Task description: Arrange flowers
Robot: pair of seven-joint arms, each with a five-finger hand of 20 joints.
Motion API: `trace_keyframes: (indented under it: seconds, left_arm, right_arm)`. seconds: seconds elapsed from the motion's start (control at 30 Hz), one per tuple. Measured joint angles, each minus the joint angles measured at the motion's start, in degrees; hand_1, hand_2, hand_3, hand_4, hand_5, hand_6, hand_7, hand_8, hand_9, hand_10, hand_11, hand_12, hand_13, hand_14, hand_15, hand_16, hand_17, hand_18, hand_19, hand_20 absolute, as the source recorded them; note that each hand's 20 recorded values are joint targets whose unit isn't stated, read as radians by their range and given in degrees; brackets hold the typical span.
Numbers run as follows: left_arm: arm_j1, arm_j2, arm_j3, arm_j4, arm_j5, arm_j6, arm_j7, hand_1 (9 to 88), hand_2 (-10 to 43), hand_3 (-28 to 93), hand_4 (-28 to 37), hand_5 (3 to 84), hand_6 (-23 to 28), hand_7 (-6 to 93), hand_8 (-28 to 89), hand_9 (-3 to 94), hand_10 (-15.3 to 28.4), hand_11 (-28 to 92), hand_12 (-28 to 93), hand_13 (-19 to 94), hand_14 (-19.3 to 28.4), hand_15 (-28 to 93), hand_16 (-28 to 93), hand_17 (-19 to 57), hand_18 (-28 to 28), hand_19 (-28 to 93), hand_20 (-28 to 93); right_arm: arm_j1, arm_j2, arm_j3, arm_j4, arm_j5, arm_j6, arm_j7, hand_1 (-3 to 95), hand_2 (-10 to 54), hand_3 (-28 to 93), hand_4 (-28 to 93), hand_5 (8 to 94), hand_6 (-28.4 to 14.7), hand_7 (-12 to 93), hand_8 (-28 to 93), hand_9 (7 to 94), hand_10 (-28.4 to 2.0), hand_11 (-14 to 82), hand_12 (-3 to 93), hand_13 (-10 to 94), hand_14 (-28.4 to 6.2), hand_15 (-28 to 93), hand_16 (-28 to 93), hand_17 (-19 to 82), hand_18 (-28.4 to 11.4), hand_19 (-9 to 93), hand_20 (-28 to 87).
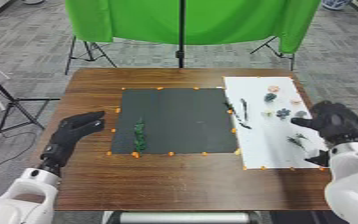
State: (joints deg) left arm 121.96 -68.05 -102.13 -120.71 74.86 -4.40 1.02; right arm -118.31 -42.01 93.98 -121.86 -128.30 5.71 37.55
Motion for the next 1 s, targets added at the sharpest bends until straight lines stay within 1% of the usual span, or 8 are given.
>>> trace_keyframes:
  seconds: [0.07, 0.13, 0.23, 0.37, 0.53, 0.63, 0.73, 1.0]
  left_arm:
    - [0.5, -0.18, 1.94, 0.98, -0.44, 5.47, 6.29, 37.3, -5.6, 60, -15.7, 46.9, 6.6, 10.6, -5, 44.4, 14.8, 22, 11, 33, 18.9, 30, -5, 5.6, 14.6, 23, 20]
    - [0.9, -0.59, 3.41, 1.55, -1.09, 11.39, 11.12, 37.6, -6.3, 60, -15.5, 47.1, 6.5, 11.0, -5, 44.4, 14.7, 22, 11, 33, 18.7, 30, -5, 6.1, 14.5, 23, 20]
    - [1.5, -1.54, 3.57, 1.61, -2.01, 15.49, 12.85, 37.6, -6.7, 60, -15.3, 47.1, 6.2, 11.7, -5, 44.3, 14.6, 22, 11, 33, 18.6, 29, -5, 6.4, 14.4, 23, 20]
    - [2.4, -2.50, 2.60, 1.55, -2.82, 15.19, 12.55, 37.6, -6.9, 60, -15.3, 47.3, 6.1, 12.0, -5, 44.3, 14.6, 22, 11, 33, 18.4, 29, -4, 6.5, 14.4, 22, 20]
    - [3.5, -2.81, 2.30, 1.54, -3.12, 14.80, 12.48, 37.7, -6.7, 60, -15.7, 47.3, 6.0, 12.3, -6, 44.3, 14.6, 22, 11, 33, 18.3, 29, -4, 6.6, 14.2, 22, 20]
    - [3.7, -2.94, 2.30, 1.54, -3.12, 14.30, 12.40, 37.5, -6.2, 60, -15.8, 47.3, 6.1, 12.2, -6, 44.3, 14.6, 22, 11, 33, 18.4, 29, -4, 6.7, 14.2, 21, 20]
    - [4.0, -3.13, 2.30, 1.54, -3.12, 13.94, 12.35, 37.5, -6.1, 60, -15.7, 47.2, 6.1, 12.2, -6, 44.2, 14.6, 22, 11, 33, 18.4, 29, -4, 6.6, 14.2, 21, 21]
    - [4.6, -3.21, 1.98, 1.52, -3.60, 13.91, 12.33, 36.7, -5.6, 60, -15.9, 47.3, 6.2, 12.0, -6, 44.2, 14.7, 22, 11, 33, 18.5, 29, -4, 6.8, 14.1, 21, 21]
  right_arm:
    - [-1.9, -0.5, 0.0, 1.0, 0.0, 0.0, 0.8, 31.6, -9.5, 63, -28, 57.6, -7.6, 14, -5, 61.0, -18.7, 17.9, 23.4, 67, -14.2, 52, 27, 39, -21.0, 80, 51]
    - [-3.8, -1.1, 0.0, 1.8, 0.0, -0.1, 1.3, 31.8, -9.5, 63, -28, 58.4, -7.0, 15, -5, 61.9, -18.7, 19.0, 23.7, 67, -13.9, 53, 27, 40, -20.7, 81, 51]
    - [-6.1, -1.8, -0.1, 2.9, -1.0, -0.2, 1.7, 32.5, -9.5, 63, -28, 59.1, -6.9, 15, -5, 62.9, -18.4, 20.5, 24.2, 68, -13.3, 54, 28, 41, -20.3, 81, 52]
    - [-7.8, -2.3, -0.7, 4.5, -5.4, 2.0, 1.8, 35.8, -9.5, 62, -28, 61.7, -6.0, 18, -5, 65.8, -17.6, 24.4, 24.9, 71, -11.9, 56, 28, 43, -19.2, 83, 52]
    - [-8.1, -3.0, -2.0, 6.1, -6.1, 11.8, 2.2, 43.4, -9.5, 62, -28, 68.4, -3.5, 25, -6, 73.2, -14.5, 30.8, 25.7, 79, -8.1, 56, 29, 51, -16.7, 88, 52]
    - [-7.3, -3.1, -3.9, 7.8, -6.6, 17.6, 3.0, 57.2, -9.5, 47, -24, 73.2, -1.5, 27, 14, 80.2, -11.9, 30.4, 31.5, 85, -5.4, 54, 31, 57, -14.0, 91, 48]
    - [-5.7, -3.1, -5.9, 10.1, -8.2, 21.5, 3.8, 62.8, -9.5, 47, -24, 77.9, -0.2, 27, 17, 87.2, -10.0, 26.2, 38.1, 91, -3.2, 51, 32, 62, -11.4, 93, 44]
    - [-3.2, -2.3, -6.8, 11.6, -7.2, 20.8, 3.7, 64.8, -9.5, 52, -22, 81.4, -0.1, 26, 19, 91.0, -8.6, 24.6, 40.6, 94, -1.9, 51, 32, 66, -9.7, 93, 42]
